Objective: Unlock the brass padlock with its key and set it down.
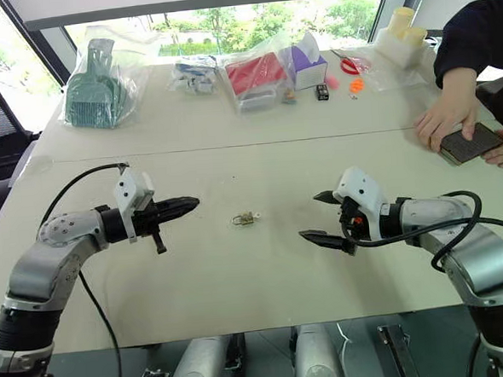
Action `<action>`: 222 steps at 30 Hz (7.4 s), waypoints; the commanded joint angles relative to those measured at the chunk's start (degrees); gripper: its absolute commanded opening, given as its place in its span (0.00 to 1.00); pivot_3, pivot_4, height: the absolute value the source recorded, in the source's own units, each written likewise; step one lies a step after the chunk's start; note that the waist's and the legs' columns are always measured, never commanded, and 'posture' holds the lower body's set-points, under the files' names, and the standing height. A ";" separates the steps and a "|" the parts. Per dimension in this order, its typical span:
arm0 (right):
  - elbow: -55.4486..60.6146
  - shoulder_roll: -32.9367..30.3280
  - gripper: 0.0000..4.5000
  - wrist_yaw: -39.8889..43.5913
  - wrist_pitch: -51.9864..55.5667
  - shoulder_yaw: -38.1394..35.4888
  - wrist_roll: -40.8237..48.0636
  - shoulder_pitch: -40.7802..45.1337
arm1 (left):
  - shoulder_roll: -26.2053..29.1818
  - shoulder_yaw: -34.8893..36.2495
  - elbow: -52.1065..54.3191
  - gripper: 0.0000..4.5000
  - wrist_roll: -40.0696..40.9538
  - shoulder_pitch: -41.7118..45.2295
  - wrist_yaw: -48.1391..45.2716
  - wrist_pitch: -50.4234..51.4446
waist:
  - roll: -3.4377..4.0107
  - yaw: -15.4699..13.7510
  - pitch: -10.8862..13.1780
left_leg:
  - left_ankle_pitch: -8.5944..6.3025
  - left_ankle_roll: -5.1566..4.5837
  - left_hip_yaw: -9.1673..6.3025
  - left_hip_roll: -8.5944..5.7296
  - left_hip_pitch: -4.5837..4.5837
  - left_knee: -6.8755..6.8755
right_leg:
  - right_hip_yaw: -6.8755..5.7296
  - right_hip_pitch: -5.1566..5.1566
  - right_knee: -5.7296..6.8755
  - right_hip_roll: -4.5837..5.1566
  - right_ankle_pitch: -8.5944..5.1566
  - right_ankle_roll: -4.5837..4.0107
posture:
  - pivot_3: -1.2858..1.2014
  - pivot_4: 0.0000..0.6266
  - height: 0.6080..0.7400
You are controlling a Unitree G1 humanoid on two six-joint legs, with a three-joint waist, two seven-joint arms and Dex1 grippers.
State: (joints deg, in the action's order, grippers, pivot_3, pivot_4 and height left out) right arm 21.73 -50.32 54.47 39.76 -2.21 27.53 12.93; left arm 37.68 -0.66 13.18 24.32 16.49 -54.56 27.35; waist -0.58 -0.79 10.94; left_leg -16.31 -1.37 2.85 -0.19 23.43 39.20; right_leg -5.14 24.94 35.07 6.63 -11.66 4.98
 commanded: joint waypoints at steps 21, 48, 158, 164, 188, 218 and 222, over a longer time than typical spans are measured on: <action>-5.12 2.52 0.99 3.58 -3.14 5.45 -2.96 12.30 | 0.81 -1.02 1.95 0.00 2.93 1.46 -4.03 5.00 | 0.00 -0.01 0.00 | 0.00 0.00 0.00 -0.01 0.00 0.01 | 0.00 -0.02 0.02 0.03 0.11 0.19 | 0.52 0.24 1.00; 3.38 0.78 1.00 -0.39 -1.26 3.10 -3.65 5.56 | -10.45 -13.42 -19.36 0.99 -12.82 10.56 -5.33 -18.94 | -0.02 -0.17 -0.01 | 0.01 0.00 0.02 -0.03 -0.02 0.06 | -0.01 -0.06 0.06 0.05 0.13 0.20 | 0.52 0.24 1.00; -21.64 16.64 0.85 -18.20 -61.15 22.08 -51.95 26.97 | -10.53 -7.91 -39.28 0.17 -11.47 35.85 -25.03 -22.63 | -0.04 0.54 -0.01 | 0.03 0.01 0.08 -0.05 -0.01 0.17 | -0.02 -0.07 0.17 -0.05 0.20 0.29 | 0.52 0.24 1.00; -23.67 16.48 0.85 -20.36 -65.18 22.62 -53.90 27.29 | -9.68 -8.27 -37.58 0.17 -10.36 35.45 -27.64 -19.61 | -0.04 0.50 -0.01 | 0.03 0.01 0.08 -0.05 0.00 0.17 | -0.02 -0.07 0.17 -0.05 0.20 0.29 | 0.52 0.24 1.00; -25.58 17.58 0.00 -22.74 -71.74 22.67 -56.55 28.07 | -9.94 -7.45 -37.77 0.47 -9.89 36.74 -25.56 -14.00 | -0.04 0.52 -0.01 | 0.06 0.06 0.08 -0.05 -0.01 0.17 | 0.00 -0.07 0.18 -0.05 0.20 0.28 | 0.52 0.24 1.00; -27.33 17.31 0.00 -22.21 -70.98 22.33 -56.35 27.40 | -4.54 -5.96 -30.68 0.01 -6.88 31.25 -26.09 -11.32 | -0.04 0.63 -0.01 | 0.15 0.22 0.07 -0.04 -0.01 0.17 | 0.01 -0.07 0.19 -0.06 0.20 0.28 | 0.52 0.24 1.00; -26.91 17.35 0.00 -22.08 -70.69 22.22 -56.20 27.35 | -4.35 -6.63 -31.71 0.01 -7.78 30.95 -26.41 -12.83 | -0.04 0.63 0.00 | 0.15 0.22 0.08 -0.04 -0.02 0.17 | 0.01 -0.07 0.19 -0.06 0.20 0.28 | 0.52 0.24 1.00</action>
State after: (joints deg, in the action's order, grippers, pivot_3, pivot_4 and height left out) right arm -6.97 -32.95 32.56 -30.89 21.68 -30.14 39.38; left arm 32.64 -7.39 -19.02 16.83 47.34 -80.77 16.23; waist -0.62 -0.15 10.94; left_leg -16.17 -1.15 2.93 -0.23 23.41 39.37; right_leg -5.13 24.86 35.26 6.57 -11.47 5.26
